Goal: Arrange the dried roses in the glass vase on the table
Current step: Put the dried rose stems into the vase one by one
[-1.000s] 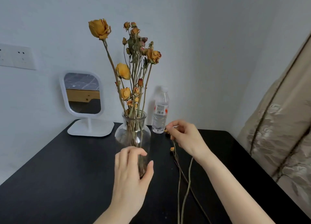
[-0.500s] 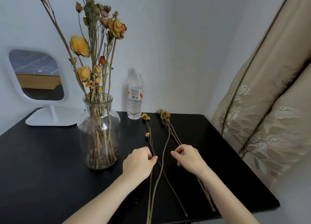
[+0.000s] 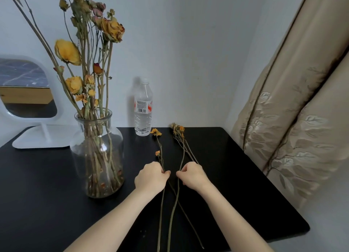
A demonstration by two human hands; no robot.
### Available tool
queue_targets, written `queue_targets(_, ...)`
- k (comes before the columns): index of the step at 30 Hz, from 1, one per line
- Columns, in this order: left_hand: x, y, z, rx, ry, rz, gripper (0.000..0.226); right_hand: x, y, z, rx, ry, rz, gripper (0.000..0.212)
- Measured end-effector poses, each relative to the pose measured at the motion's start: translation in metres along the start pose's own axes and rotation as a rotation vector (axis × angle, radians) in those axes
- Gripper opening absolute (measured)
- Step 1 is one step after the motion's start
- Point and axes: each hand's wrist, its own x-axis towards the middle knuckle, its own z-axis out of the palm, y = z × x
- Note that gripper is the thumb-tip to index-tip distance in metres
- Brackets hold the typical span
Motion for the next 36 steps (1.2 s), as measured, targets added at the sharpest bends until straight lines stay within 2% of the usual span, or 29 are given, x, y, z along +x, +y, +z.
queue_targets(5, 0.008, 0.000, 0.002, -0.015, -0.008, -0.048, 0.036, -0.002, 0.003, -0.004, 0.049, 0.062, -0.014, 0.020)
queue_targets(13, 0.016, 0.000, 0.002, -0.039, -0.030, -0.102, 0.029, -0.009, 0.003, -0.019, 0.128, 0.154, -0.076, 0.018)
queue_targets(20, 0.020, -0.003, -0.001, -0.296, -0.050, -0.151, 0.026, -0.019, 0.000, -0.032, 0.159, 0.212, -0.136, 0.008)
queue_targets(26, 0.015, 0.003, -0.007, -0.384, -0.017, -0.122, 0.049, -0.029, -0.005, -0.043, 0.181, 0.232, -0.176, 0.007)
queue_targets(36, 0.019, 0.004, -0.003, -0.335, -0.020, -0.194, 0.027, -0.036, -0.001, -0.048, 0.195, 0.228, -0.163, 0.007)
